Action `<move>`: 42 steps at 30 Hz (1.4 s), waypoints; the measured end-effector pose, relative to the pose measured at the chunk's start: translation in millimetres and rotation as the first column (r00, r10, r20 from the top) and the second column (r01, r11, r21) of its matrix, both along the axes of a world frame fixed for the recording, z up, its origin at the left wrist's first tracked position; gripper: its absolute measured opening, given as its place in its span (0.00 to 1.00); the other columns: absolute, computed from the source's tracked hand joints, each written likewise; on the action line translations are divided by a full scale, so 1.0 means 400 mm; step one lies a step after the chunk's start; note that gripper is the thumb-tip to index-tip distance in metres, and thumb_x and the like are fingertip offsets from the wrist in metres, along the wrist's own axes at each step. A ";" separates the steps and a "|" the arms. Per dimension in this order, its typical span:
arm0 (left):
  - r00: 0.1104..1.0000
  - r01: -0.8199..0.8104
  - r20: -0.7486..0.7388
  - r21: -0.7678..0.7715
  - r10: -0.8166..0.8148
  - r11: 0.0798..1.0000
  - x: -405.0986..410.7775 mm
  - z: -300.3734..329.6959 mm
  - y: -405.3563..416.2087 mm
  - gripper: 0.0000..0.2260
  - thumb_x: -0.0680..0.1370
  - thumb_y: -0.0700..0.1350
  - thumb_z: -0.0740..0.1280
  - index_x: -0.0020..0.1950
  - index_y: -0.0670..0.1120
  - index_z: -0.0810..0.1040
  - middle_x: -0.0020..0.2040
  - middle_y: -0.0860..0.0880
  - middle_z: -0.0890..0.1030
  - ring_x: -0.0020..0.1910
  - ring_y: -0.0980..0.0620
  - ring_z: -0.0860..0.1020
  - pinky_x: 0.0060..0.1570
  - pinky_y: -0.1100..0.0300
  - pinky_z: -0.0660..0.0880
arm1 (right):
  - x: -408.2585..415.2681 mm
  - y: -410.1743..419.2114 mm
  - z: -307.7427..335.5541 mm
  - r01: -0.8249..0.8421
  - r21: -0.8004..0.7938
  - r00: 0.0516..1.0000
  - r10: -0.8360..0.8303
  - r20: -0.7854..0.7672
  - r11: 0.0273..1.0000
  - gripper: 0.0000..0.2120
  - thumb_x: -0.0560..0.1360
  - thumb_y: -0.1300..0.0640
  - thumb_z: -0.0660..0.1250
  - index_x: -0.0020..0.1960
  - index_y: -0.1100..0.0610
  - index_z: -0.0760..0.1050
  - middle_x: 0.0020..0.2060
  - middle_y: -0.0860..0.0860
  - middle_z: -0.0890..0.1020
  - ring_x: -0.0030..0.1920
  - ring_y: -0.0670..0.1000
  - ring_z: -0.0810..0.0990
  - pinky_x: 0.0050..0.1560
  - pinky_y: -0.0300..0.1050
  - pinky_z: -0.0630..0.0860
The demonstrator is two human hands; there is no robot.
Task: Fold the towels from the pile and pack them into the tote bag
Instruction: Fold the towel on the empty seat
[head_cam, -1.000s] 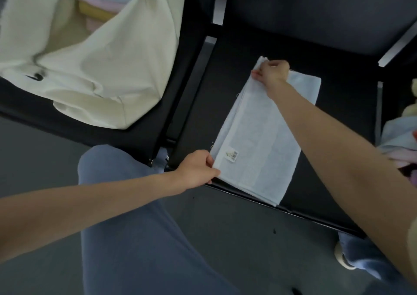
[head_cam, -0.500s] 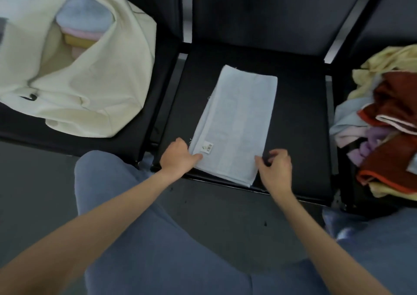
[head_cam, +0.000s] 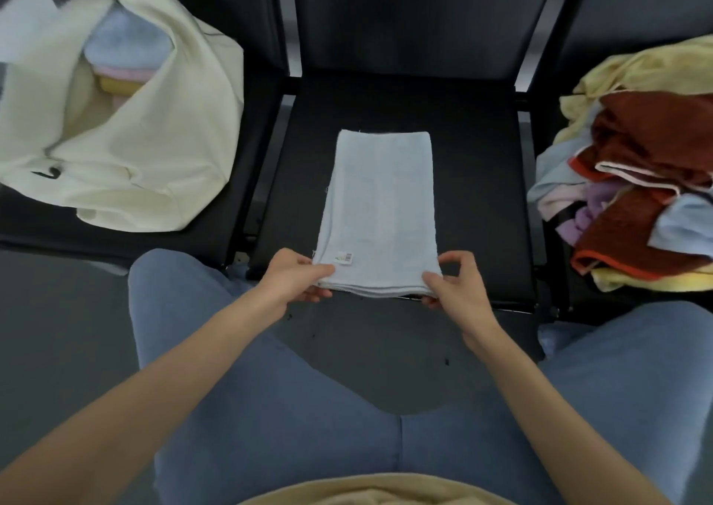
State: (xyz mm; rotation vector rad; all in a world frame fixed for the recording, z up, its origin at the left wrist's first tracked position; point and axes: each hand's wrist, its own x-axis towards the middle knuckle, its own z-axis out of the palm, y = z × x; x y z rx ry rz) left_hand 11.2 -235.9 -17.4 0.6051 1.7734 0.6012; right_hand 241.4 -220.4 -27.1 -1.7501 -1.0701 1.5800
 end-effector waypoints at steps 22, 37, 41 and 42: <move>0.895 -0.351 0.362 0.209 0.261 0.913 0.031 -0.075 0.124 0.25 0.77 0.37 0.68 0.73 0.41 0.65 0.57 0.40 0.80 0.57 0.45 0.80 0.59 0.53 0.76 | -0.050 0.144 -0.071 -0.036 0.064 0.999 0.035 0.015 0.997 0.33 0.72 0.65 0.70 0.73 0.56 0.60 0.57 0.54 0.76 0.56 0.51 0.78 0.58 0.47 0.77; 0.185 0.940 -0.856 0.011 -0.483 0.341 -0.017 -0.120 0.083 0.10 0.70 0.35 0.66 0.50 0.36 0.80 0.52 0.41 0.81 0.54 0.43 0.78 0.56 0.51 0.76 | 0.030 0.142 -0.141 -0.891 0.114 0.285 0.346 0.894 0.439 0.28 0.74 0.64 0.62 0.74 0.63 0.62 0.74 0.57 0.64 0.75 0.53 0.60 0.75 0.43 0.48; 0.375 0.854 -0.796 0.099 -0.475 0.510 -0.007 -0.099 0.089 0.07 0.69 0.41 0.64 0.42 0.40 0.79 0.40 0.47 0.81 0.41 0.49 0.78 0.44 0.51 0.76 | 0.051 0.128 -0.087 -0.824 0.169 0.409 0.360 0.839 0.541 0.11 0.75 0.58 0.61 0.56 0.59 0.75 0.50 0.53 0.79 0.53 0.55 0.76 0.55 0.50 0.75; 0.497 0.796 -0.740 0.181 -0.453 0.578 -0.005 -0.090 0.088 0.06 0.69 0.42 0.66 0.41 0.42 0.80 0.40 0.49 0.81 0.41 0.51 0.78 0.43 0.52 0.77 | 0.061 0.125 -0.070 -0.782 0.171 0.471 0.388 0.792 0.600 0.09 0.75 0.57 0.62 0.53 0.59 0.76 0.45 0.54 0.79 0.48 0.55 0.76 0.46 0.49 0.76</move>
